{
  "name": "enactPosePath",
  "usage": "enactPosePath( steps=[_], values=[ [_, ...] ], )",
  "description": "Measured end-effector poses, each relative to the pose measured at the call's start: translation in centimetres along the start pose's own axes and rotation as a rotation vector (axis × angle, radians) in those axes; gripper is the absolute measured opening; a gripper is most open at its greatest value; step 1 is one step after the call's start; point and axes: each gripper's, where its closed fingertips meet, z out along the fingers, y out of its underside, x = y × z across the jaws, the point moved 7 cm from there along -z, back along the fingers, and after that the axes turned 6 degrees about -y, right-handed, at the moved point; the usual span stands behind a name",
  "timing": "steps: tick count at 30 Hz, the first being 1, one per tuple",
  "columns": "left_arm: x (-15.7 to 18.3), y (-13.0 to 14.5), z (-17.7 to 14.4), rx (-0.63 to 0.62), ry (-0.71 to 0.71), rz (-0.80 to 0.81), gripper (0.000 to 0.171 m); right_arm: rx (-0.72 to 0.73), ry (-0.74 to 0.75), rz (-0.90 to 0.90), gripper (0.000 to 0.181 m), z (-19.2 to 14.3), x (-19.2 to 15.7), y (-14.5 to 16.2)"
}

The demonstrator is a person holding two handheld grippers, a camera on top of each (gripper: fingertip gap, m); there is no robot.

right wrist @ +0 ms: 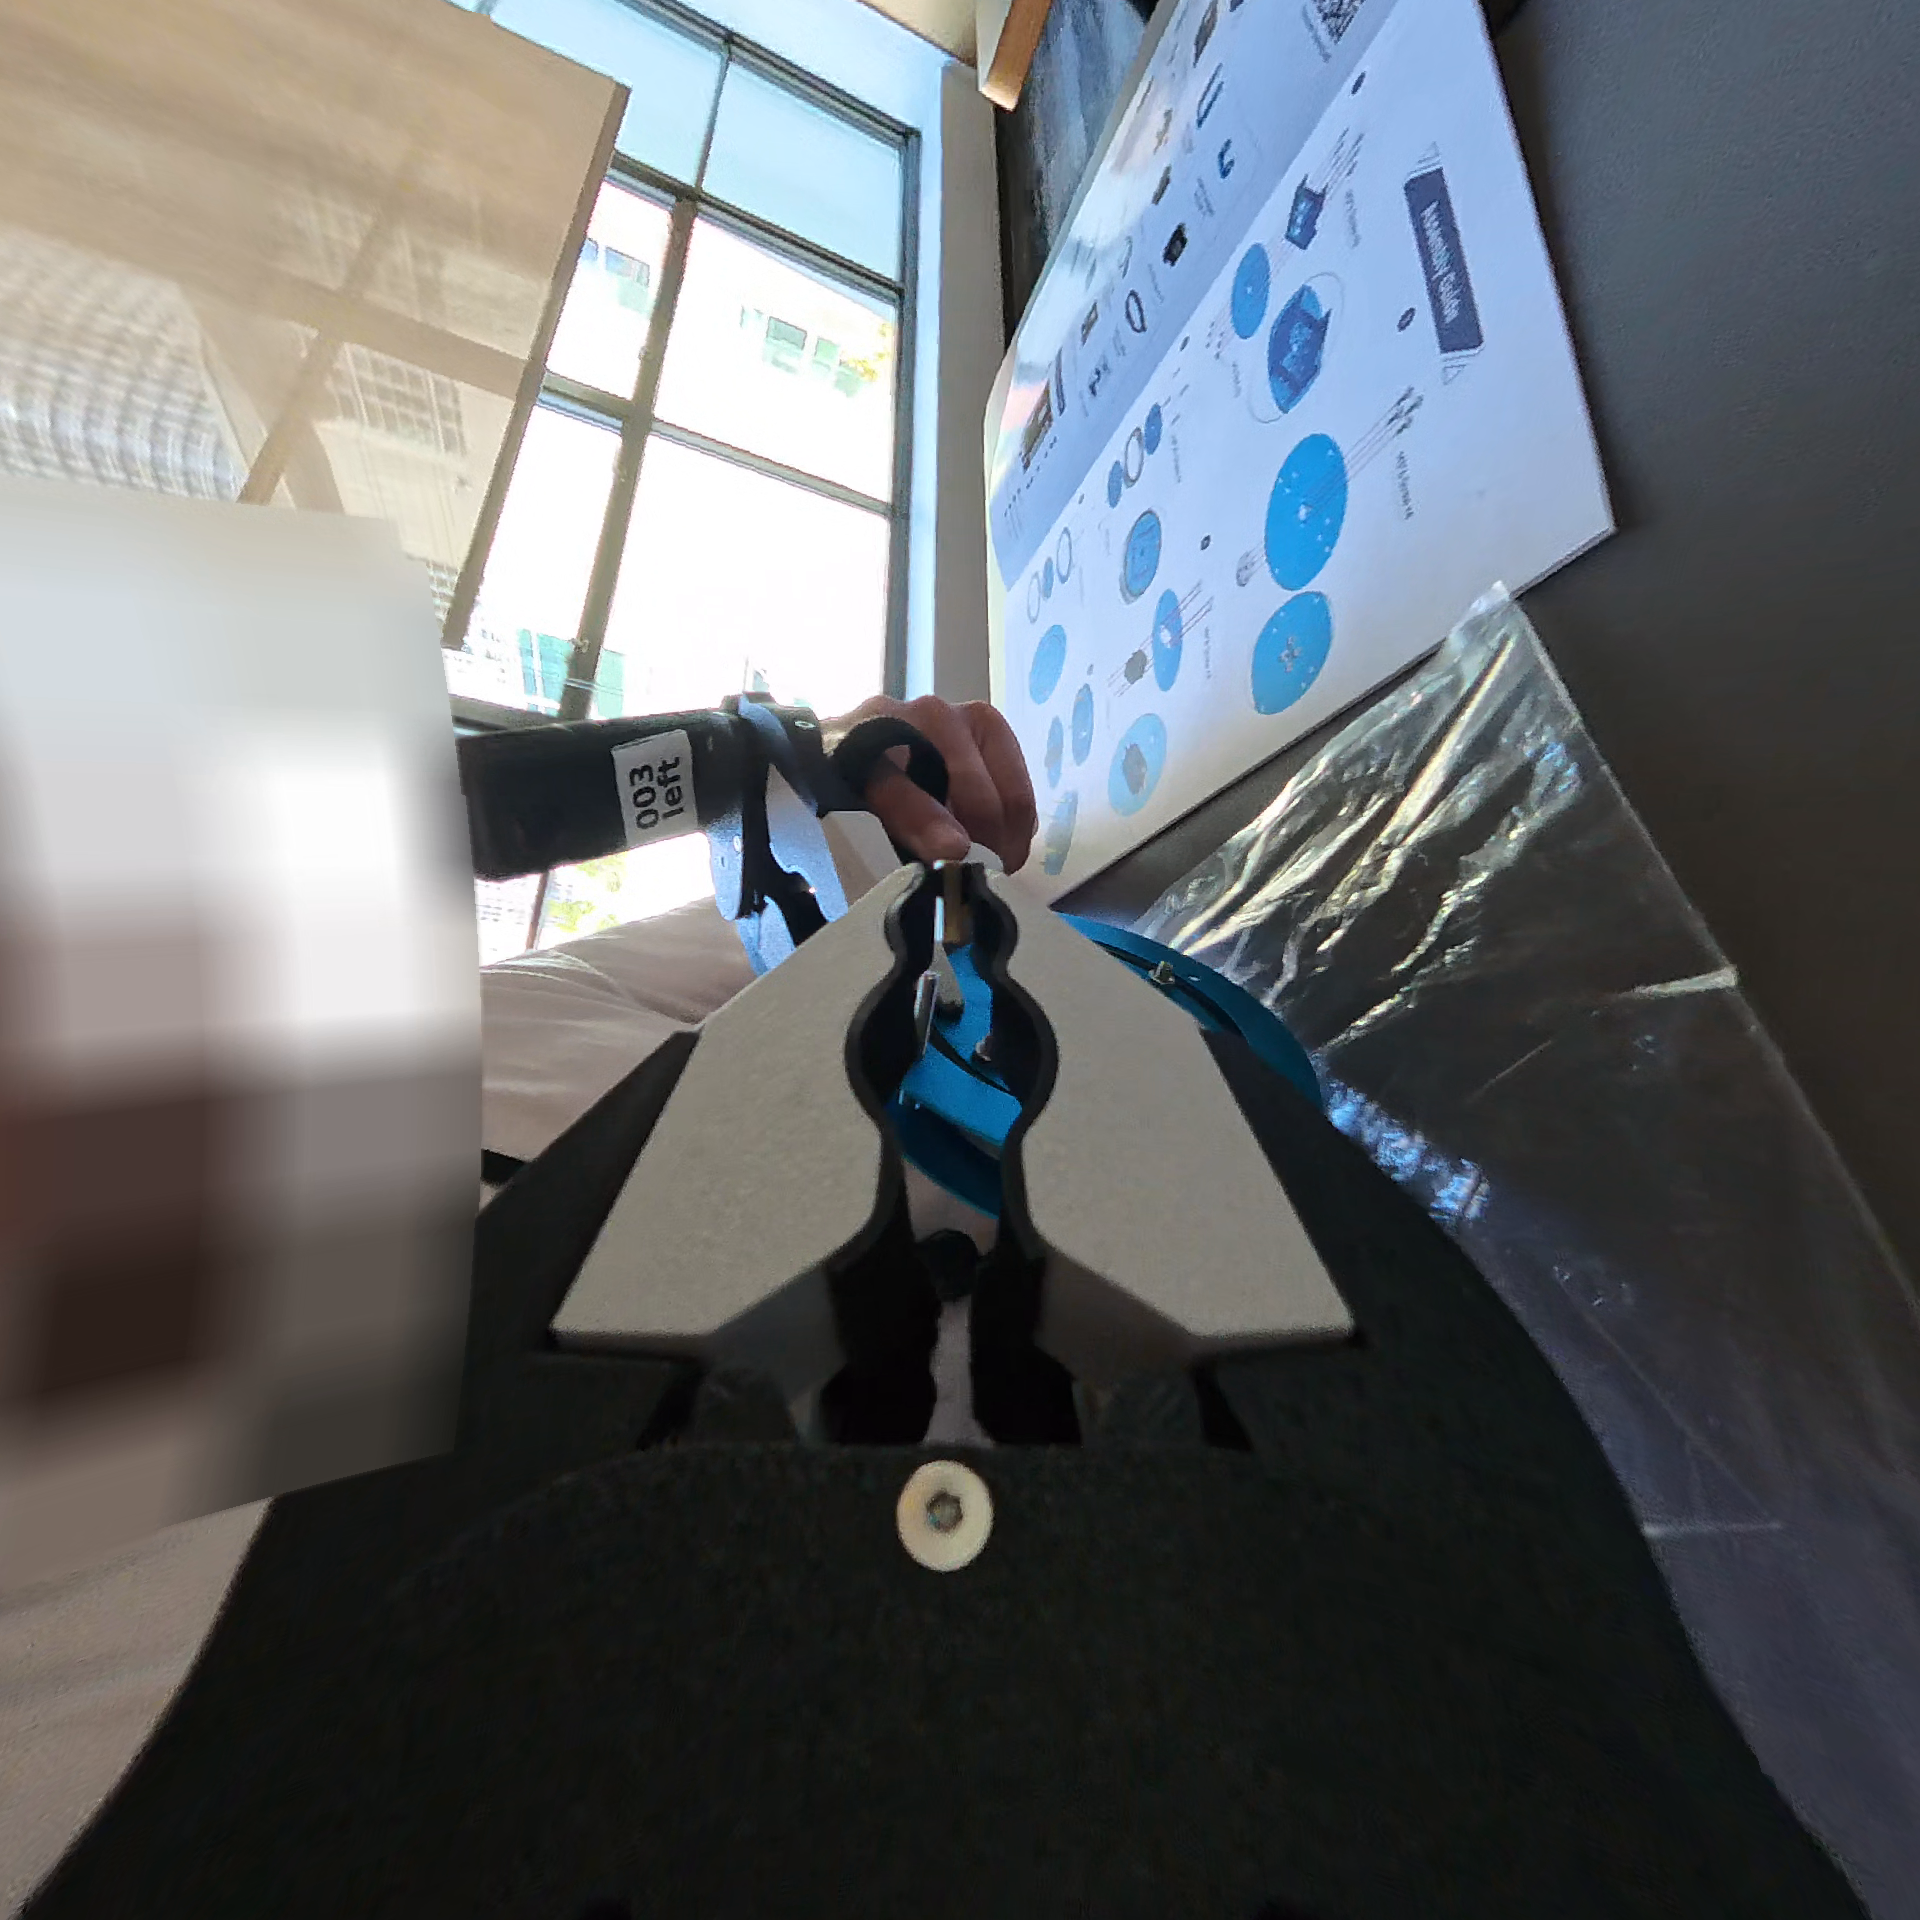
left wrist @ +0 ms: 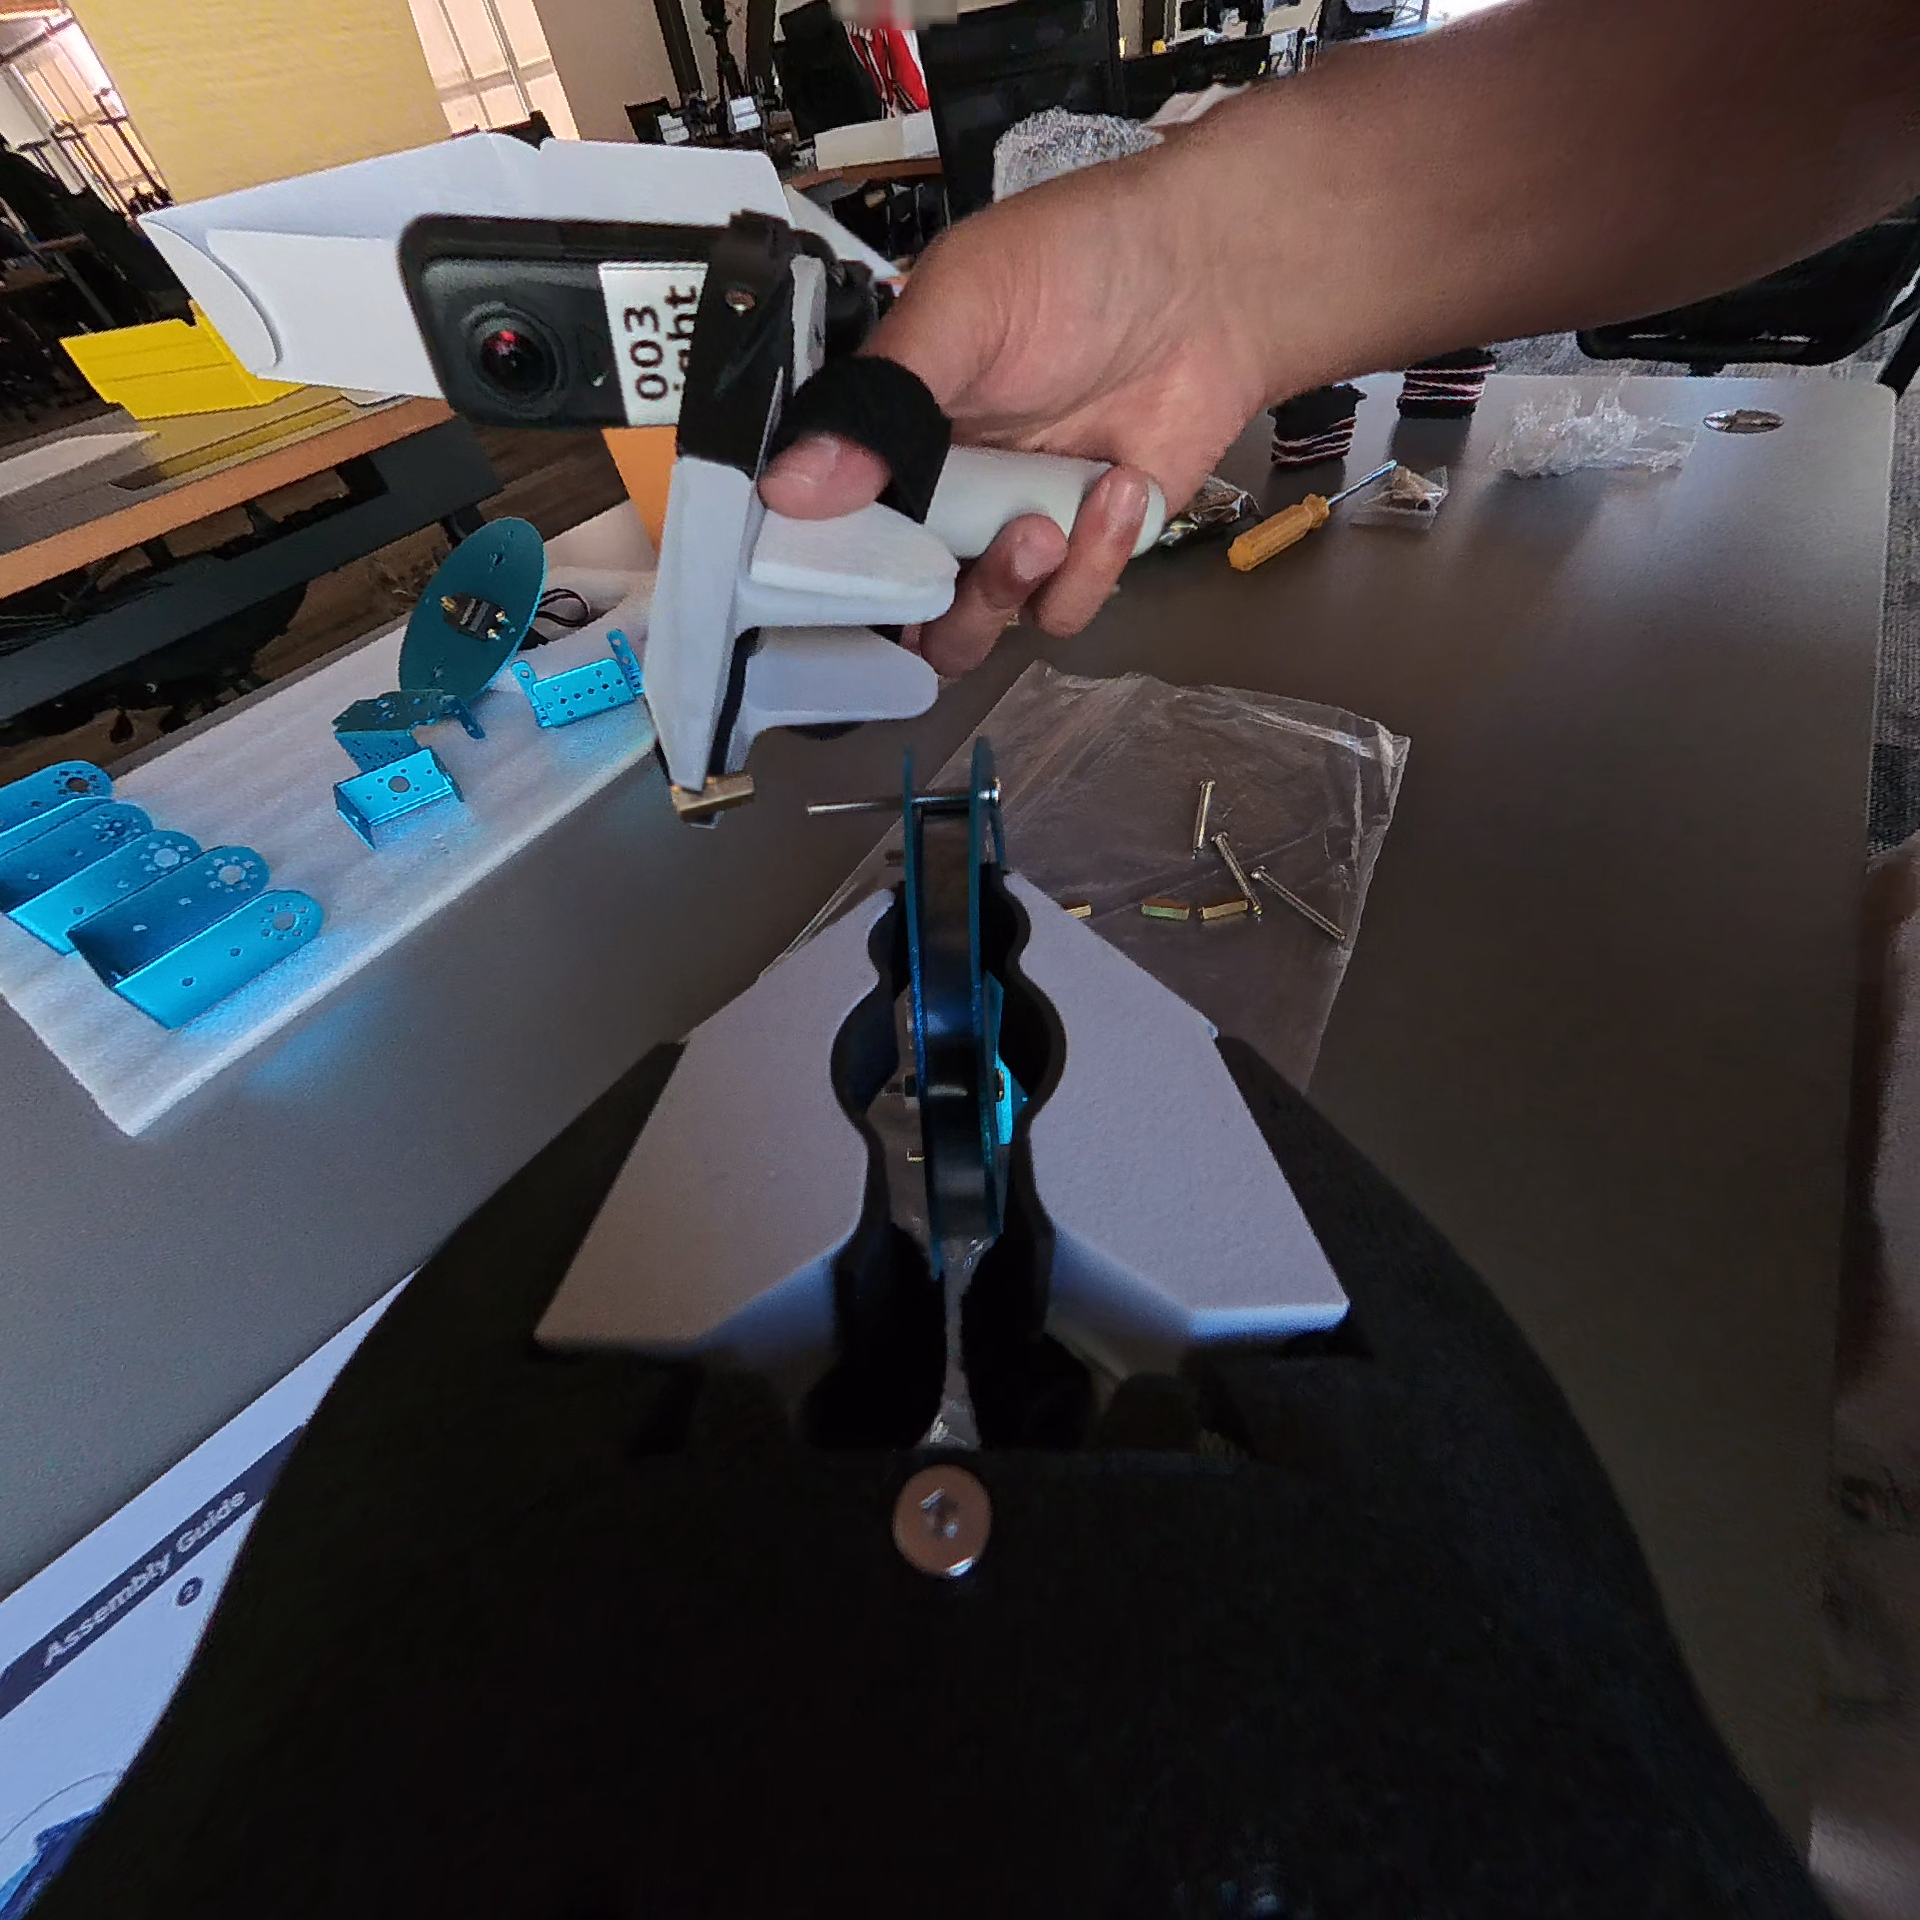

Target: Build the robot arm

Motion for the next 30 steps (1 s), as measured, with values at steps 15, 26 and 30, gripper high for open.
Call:
enactPosePath(
  steps=[15, 26, 30],
  values=[
    [-0.1, -0.6, 0.3, -0.006, -0.002, 0.014, 0.012, 0.063, -0.03, 0.063, 0.005, 0.4, -0.3, 1.3],
    [-0.1, -0.6, 0.4, -0.01, 0.0, 0.008, 0.012, 0.072, -0.037, 0.053, 0.004, 0.2, -0.6, 1.4],
    [-0.1, -0.6, 0.4, -0.008, -0.001, 0.004, 0.012, 0.07, -0.025, 0.046, 0.004, 0.2, -0.3, 1.4]
  ],
)
